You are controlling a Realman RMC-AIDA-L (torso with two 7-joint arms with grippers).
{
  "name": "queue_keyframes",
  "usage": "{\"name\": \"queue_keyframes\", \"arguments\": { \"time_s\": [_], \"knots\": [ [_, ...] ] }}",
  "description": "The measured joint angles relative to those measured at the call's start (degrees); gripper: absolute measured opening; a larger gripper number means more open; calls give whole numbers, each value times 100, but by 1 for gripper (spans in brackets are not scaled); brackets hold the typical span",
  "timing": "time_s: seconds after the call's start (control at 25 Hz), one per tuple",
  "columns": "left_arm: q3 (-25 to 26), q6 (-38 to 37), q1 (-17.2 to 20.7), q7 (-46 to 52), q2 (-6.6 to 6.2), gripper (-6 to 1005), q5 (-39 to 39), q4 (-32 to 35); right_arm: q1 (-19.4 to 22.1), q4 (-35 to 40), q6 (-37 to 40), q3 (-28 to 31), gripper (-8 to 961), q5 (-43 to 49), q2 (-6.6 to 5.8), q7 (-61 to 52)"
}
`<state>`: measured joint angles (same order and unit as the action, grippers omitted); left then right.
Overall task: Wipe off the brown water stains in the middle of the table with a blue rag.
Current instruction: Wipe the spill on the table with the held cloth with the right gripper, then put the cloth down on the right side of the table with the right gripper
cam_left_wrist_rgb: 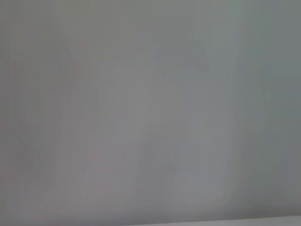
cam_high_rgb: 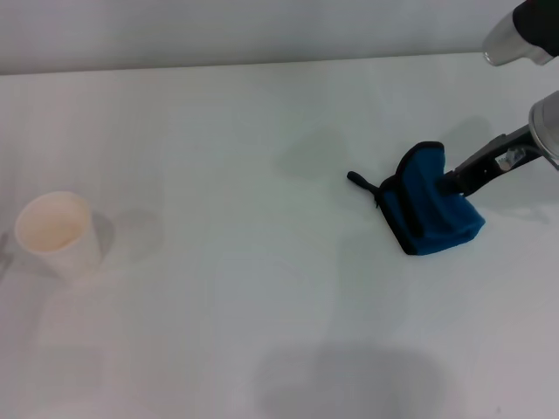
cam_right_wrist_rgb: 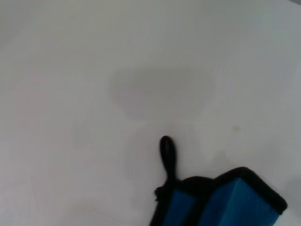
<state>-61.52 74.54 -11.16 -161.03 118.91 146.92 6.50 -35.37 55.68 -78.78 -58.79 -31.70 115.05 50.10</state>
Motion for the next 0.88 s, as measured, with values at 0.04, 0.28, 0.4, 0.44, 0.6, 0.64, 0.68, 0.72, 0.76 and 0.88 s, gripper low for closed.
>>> {"name": "queue_keyframes", "arguments": {
  "time_s": [0.04, 0.28, 0.4, 0.44, 0.6, 0.64, 0.68, 0.72, 0.76, 0.88],
  "knots": [
    [0, -1, 0, -5, 0, 883, 1, 0, -3, -13, -33, -16, 81, -29, 9, 95],
    [0, -2, 0, -8, 0, 883, 3, 1, 14, -71, 53, -197, 122, -274, 29, 281],
    [0, -7, 0, -10, 0, 882, 3, 0, 16, -90, 146, -155, 143, -287, 21, 230],
    [0, -17, 0, -10, 0, 882, 3, 0, 19, -91, 158, -152, 149, -296, 17, 229],
    [0, -79, -14, -13, -2, 882, 3, 0, 95, -43, 237, -143, 298, -319, 1, 231],
    [0, -85, -24, -14, -4, 882, 3, 0, 130, 6, 264, -104, 366, -325, -1, 227],
    [0, -87, -32, -14, -6, 882, 3, 0, 156, 45, 276, -66, 416, -329, -2, 226],
    [0, -88, -43, -15, -9, 882, 3, 0, 185, 94, 278, -12, 466, -331, -5, 226],
    [0, -89, -52, -15, -9, 882, 3, 0, 230, 188, 273, 61, 515, -336, -6, 233],
    [0, -89, -69, -16, -9, 882, 2, 0, 428, 604, 261, 301, 636, -382, -8, 251]
  ]
}}
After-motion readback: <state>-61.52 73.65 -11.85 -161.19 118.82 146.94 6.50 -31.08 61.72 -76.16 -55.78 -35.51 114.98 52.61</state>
